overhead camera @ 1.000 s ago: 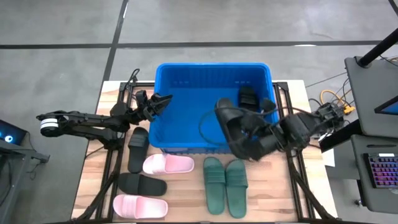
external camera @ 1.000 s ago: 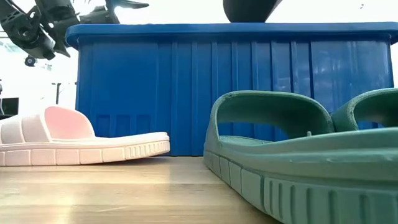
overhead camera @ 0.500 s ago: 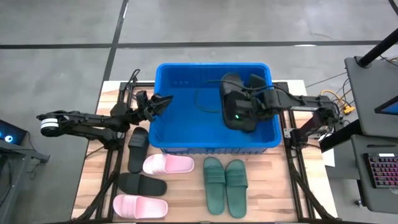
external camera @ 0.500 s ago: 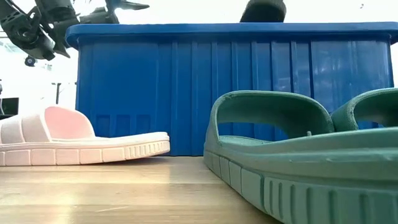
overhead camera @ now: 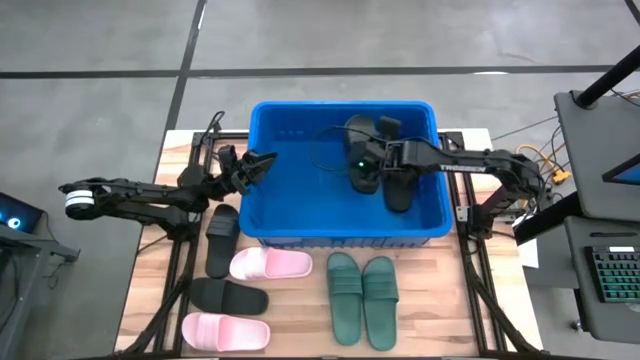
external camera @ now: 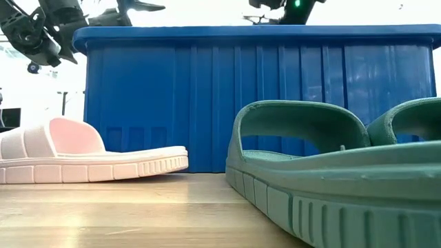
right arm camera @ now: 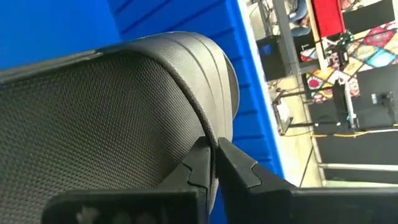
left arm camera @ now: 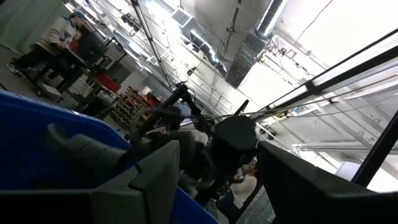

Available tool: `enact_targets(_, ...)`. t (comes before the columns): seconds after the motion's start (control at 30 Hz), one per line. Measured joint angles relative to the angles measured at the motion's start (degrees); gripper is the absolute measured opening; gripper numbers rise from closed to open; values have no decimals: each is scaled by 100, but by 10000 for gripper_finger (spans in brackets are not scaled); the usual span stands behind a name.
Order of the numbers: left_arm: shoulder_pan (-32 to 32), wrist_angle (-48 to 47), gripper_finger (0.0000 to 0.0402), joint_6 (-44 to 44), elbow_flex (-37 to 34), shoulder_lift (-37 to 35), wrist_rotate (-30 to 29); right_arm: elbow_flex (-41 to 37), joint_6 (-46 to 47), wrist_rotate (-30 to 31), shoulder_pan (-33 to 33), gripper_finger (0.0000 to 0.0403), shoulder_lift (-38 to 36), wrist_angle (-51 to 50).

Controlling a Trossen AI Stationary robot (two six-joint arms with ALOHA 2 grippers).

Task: Pick and place slides into bin
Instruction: Put the black slide into the blue container

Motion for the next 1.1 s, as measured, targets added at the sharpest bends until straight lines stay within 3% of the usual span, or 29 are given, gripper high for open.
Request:
enact_targets(0.27,0,-15,201,4,-35,8,-4,-1037,-302,-2,-232,8,17,633)
enact_targets(0.53,0,-28,201,2,-35,8,-37,-1490,-947,-302,-422,8,261,1792)
enact_targets(1.1,-2,-35,201,-145,-42,10,-107,-1662,-1349,-833,-667,8,668,1662)
